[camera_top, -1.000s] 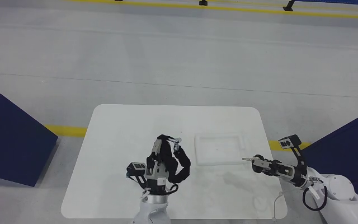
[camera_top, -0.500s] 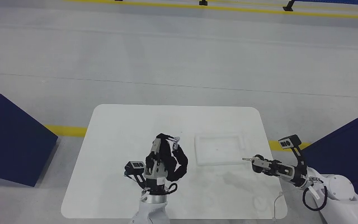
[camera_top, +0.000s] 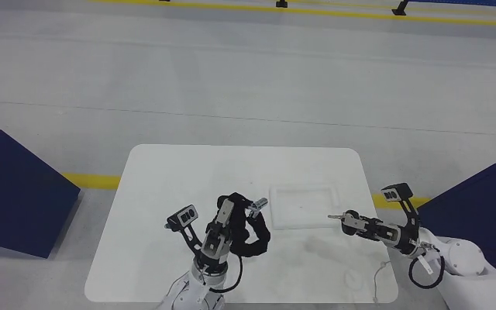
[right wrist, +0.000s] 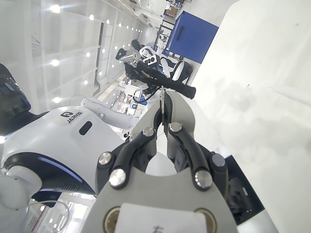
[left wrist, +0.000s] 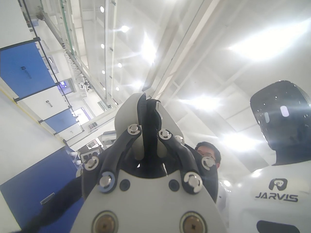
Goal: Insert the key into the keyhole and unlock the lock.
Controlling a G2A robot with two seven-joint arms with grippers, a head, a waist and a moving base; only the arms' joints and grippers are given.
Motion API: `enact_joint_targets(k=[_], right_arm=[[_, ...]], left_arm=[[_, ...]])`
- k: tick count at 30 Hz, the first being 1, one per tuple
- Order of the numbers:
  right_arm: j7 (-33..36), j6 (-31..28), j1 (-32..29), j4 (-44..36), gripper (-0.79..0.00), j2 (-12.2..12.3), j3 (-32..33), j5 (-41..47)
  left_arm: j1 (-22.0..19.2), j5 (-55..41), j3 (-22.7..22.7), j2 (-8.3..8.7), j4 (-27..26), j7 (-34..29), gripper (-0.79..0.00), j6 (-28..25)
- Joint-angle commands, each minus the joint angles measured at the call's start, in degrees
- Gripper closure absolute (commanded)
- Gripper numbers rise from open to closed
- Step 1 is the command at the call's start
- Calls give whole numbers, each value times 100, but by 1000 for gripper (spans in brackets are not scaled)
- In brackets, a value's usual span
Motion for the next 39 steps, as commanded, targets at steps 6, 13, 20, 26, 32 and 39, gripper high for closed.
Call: enact_joint_targets(k=[6, 13, 20, 26, 32, 39], right_arm=[[200, -29, 183, 51, 0, -61, -62, 37], [254, 25, 352, 102, 0, -105, -109, -4], [254, 25, 352, 102, 0, -105, -109, -4], [254, 25, 352, 102, 0, -105, -109, -4], [254, 25, 352, 102, 0, -105, -109, -4], [254, 25, 352, 102, 0, -105, -109, -4]], left_arm=[[-427, -306, 149, -57, 248, -319, 0, -173], [-614, -169, 51, -93, 517, -374, 0, -173], [-614, -169, 51, -93, 517, -374, 0, -173], [-480, -923, 234, -127, 402, -352, 0, -173], [-423, -1832, 319, -183, 354, -1028, 0, -173], [-367, -3196, 78, -341, 506, -2530, 0, -173]])
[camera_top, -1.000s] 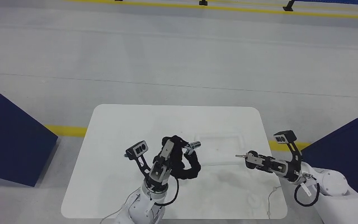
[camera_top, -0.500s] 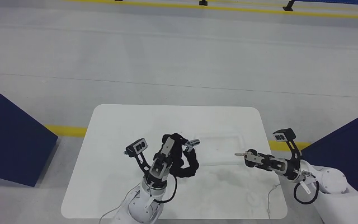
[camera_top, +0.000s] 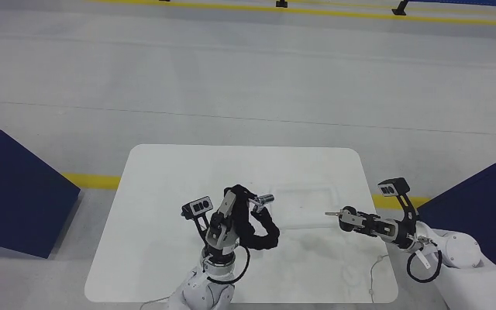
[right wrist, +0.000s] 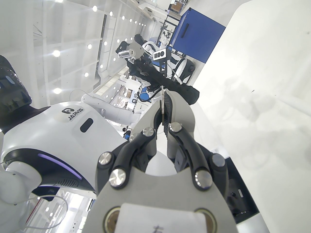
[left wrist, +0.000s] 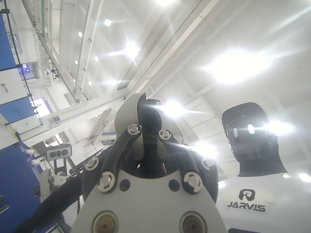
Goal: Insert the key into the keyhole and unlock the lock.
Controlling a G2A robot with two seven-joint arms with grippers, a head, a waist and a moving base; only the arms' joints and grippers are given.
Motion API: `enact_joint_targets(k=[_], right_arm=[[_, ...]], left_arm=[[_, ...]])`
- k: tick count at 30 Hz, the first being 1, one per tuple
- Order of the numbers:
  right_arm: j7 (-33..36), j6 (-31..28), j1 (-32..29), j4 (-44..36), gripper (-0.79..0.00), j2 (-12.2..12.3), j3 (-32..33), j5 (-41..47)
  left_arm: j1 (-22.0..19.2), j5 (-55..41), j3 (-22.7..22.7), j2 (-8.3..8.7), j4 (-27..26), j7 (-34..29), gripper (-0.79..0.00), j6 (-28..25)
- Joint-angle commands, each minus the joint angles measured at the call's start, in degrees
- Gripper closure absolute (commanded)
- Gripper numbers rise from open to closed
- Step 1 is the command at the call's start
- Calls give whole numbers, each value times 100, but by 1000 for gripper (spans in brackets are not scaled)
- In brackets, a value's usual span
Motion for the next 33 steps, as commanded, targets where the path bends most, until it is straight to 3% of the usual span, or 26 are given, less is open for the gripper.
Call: enact_joint_targets(k=[1, 9, 16, 27, 33], right_arm=[[0, 0, 0, 0, 0, 0, 0, 0], [0, 0, 0, 0, 0, 0, 0, 0], [0, 0, 0, 0, 0, 0, 0, 0], [0, 0, 0, 0, 0, 0, 0, 0], [0, 0, 0, 0, 0, 0, 0, 0]], left_arm=[[28, -571, -84, -66, 81, -624, 0, 0], [110, -3258, -420, -454, 644, -3194, 0, 0], [107, -3644, -332, -637, 726, -3194, 0, 0], [107, -3644, -332, -637, 726, -3194, 0, 0], [355, -3980, -289, -631, 529, -3069, 0, 600]])
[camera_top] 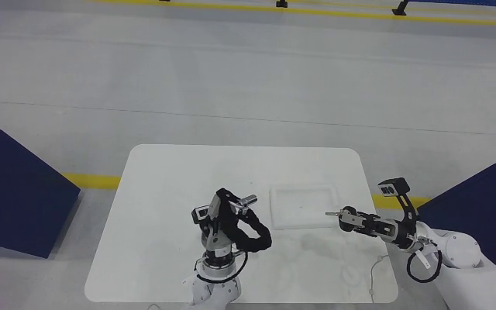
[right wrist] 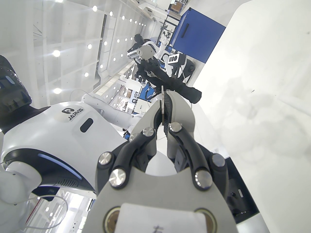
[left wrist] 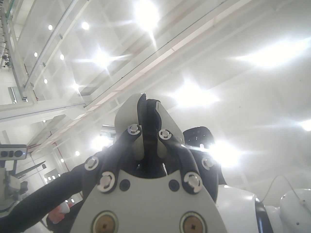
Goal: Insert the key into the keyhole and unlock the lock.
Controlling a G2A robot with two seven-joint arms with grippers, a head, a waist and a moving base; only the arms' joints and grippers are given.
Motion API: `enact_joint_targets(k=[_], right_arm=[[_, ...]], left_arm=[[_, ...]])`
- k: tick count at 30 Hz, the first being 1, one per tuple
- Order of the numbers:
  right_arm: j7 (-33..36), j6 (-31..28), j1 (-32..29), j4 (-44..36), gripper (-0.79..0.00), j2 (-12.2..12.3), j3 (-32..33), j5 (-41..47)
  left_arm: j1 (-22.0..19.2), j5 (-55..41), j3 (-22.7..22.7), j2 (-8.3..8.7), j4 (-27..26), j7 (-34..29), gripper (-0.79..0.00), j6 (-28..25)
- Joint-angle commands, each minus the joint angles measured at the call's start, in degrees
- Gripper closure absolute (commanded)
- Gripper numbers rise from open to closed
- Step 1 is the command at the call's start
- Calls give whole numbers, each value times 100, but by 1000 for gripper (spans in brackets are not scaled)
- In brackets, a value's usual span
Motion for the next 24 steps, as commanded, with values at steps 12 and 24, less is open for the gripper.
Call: enact_joint_targets(k=[12, 24], right_arm=[[0, 0, 0, 0, 0, 0, 0, 0], [0, 0, 0, 0, 0, 0, 0, 0]], left_arm=[[242, -1591, 201, -89, 17, -616, 0, 1224], [320, -2787, 301, -224, 3, -941, 0, 2280]])
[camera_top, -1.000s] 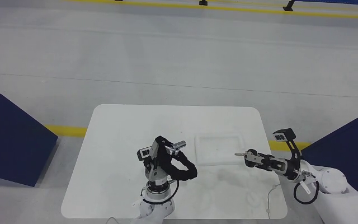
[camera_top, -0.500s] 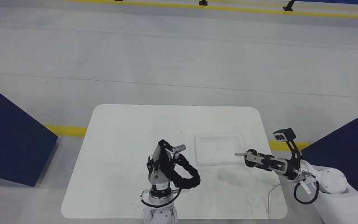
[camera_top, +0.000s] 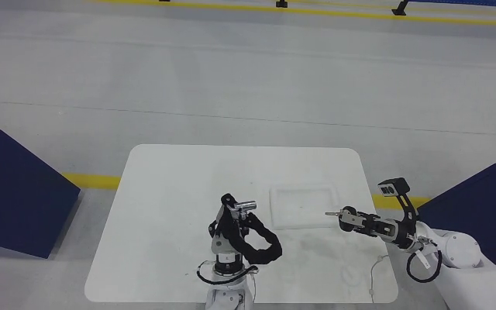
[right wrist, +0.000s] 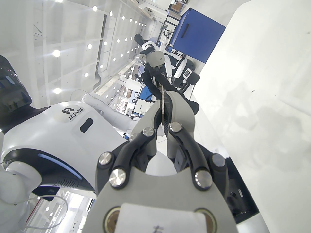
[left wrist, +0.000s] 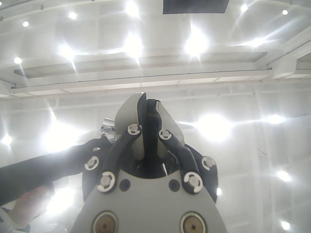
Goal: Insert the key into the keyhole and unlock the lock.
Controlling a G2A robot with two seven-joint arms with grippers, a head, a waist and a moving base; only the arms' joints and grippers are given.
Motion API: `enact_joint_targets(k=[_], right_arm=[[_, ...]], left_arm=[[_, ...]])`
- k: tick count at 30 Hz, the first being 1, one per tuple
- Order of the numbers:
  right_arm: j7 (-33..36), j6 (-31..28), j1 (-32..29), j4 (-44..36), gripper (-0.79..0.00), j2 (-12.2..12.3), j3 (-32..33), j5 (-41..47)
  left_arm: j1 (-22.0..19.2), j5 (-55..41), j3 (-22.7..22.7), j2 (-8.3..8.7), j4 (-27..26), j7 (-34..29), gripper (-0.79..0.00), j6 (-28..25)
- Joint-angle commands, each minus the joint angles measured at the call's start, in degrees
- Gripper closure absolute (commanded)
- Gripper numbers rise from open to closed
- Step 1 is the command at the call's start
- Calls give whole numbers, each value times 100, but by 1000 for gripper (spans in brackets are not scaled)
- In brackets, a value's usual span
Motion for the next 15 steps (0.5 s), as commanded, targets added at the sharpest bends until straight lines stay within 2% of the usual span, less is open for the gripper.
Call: enact_joint_targets(k=[1, 10, 15], right_arm=[[0, 0, 0, 0, 0, 0, 0, 0], [0, 0, 0, 0, 0, 0, 0, 0], [0, 0, 0, 0, 0, 0, 0, 0]], left_arm=[[7, -103, 1, -18, 4, -2, 0, 101], [16, -399, -13, -103, 101, -12, 0, 345], [81, -676, -7, -144, 140, -150, 0, 674]])
